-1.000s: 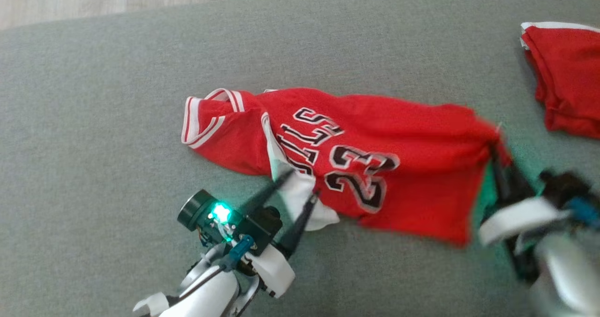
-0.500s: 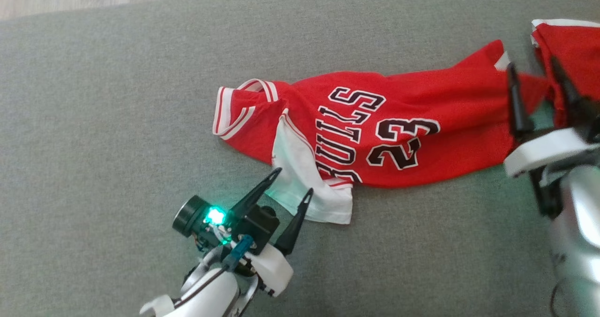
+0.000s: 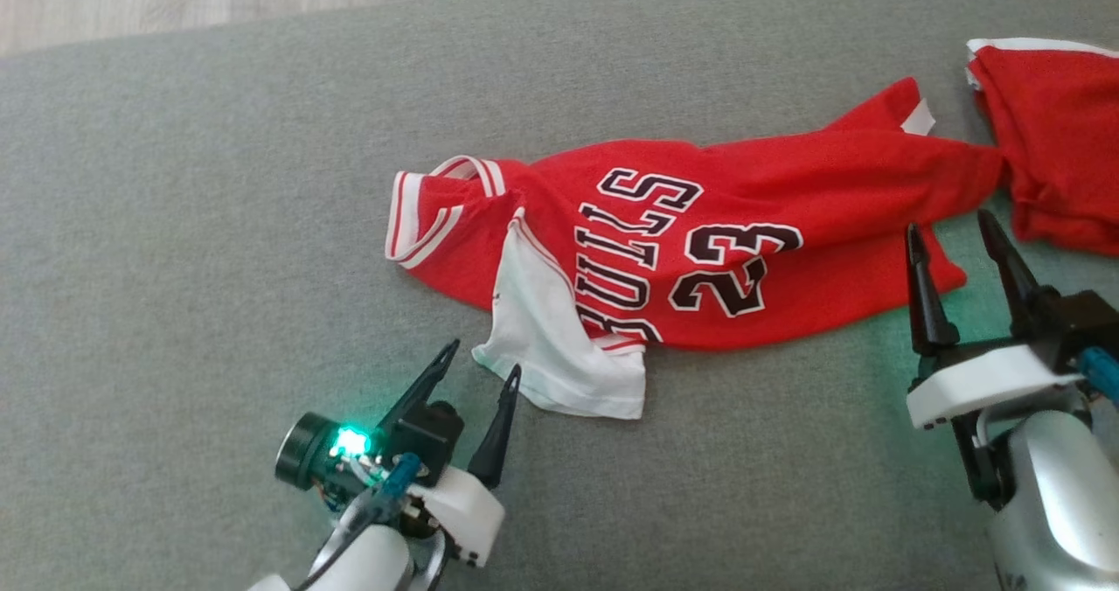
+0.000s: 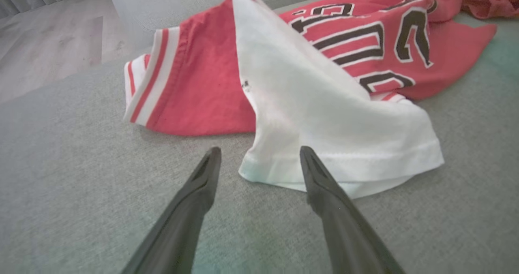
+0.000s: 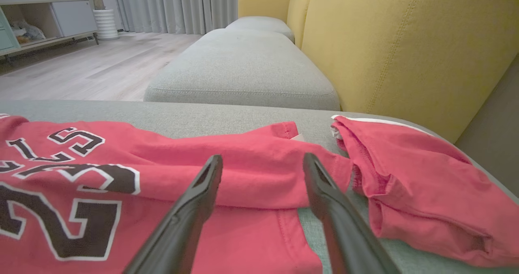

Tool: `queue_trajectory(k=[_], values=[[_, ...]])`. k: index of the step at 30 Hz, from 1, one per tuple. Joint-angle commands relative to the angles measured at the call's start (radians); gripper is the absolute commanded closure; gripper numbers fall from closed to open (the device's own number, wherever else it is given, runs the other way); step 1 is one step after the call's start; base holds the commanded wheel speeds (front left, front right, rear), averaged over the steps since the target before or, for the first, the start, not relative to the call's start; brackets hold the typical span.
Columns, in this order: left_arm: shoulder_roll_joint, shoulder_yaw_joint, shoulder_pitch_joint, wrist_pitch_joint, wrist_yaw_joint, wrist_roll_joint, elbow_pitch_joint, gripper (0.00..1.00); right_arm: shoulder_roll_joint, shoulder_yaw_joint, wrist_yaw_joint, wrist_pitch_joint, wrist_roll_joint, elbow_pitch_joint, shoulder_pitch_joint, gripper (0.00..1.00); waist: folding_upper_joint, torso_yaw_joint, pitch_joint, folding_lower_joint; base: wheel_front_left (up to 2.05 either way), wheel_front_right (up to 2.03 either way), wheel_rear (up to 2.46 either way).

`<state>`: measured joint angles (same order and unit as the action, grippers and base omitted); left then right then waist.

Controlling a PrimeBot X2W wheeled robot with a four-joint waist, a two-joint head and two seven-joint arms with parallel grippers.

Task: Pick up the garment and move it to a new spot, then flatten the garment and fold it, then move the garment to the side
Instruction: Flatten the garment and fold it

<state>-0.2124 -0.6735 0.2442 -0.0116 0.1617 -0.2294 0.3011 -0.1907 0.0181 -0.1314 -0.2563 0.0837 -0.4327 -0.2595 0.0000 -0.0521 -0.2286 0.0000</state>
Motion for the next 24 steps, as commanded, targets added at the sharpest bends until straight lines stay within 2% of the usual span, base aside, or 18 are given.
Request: queue_trajectory(k=[1,12,13,14,15,16,17,18,24], values=[[-0.017,0.039,0.031,-0.008,-0.007,-0.008,-0.01,0.0,-0.002,0.02,0.001,-0.006,-0.003,0.034,0.005,0.0,0.0,-0.006,0.0,0.0,0.0,0.0,0.0],[-0.032,0.045,0.098,-0.03,-0.054,-0.032,0.093,0.0,-0.011,0.04,0.001,-0.006,0.012,0.043,0.014,0.0,0.0,-0.041,-0.007,0.0,0.0,0.0,0.0],[-0.032,0.042,0.1,-0.026,-0.059,-0.034,0.099,0.04,-0.012,0.04,0.001,-0.006,0.013,0.042,0.016,0.0,0.0,-0.043,-0.007,0.0,0.0,0.0,0.0],[-0.033,0.04,0.102,-0.024,-0.062,-0.035,0.104,0.33,-0.013,0.039,0.001,-0.006,0.014,0.041,0.017,0.0,0.0,-0.045,-0.007,0.0,0.0,0.0,0.0],[-0.033,0.04,0.102,-0.024,-0.062,-0.035,0.104,0.33,-0.013,0.039,0.001,-0.006,0.014,0.041,0.017,0.0,0.0,-0.045,-0.007,0.0,0.0,0.0,0.0],[-0.033,0.038,0.102,-0.023,-0.066,-0.038,0.108,0.67,-0.014,0.039,0.001,-0.006,0.015,0.041,0.017,0.0,0.0,-0.047,-0.007,0.0,0.0,0.0,0.0],[-0.032,0.035,0.101,-0.022,-0.07,-0.04,0.11,0.96,-0.014,0.037,0.001,-0.006,0.016,0.04,0.018,0.0,0.0,-0.048,-0.007,0.0,0.0,0.0,0.0],[-0.032,0.032,0.1,-0.022,-0.075,-0.043,0.112,1.0,-0.014,0.034,0.001,-0.006,0.016,0.04,0.019,0.0,0.0,-0.048,-0.007,0.0,0.0,0.0,0.0],[-0.043,0.035,0.088,-0.044,-0.097,-0.067,0.078,1.0,-0.012,0.017,0.001,-0.006,0.019,0.034,0.033,0.0,0.0,-0.032,0.004,0.0,0.0,0.0,0.0]])
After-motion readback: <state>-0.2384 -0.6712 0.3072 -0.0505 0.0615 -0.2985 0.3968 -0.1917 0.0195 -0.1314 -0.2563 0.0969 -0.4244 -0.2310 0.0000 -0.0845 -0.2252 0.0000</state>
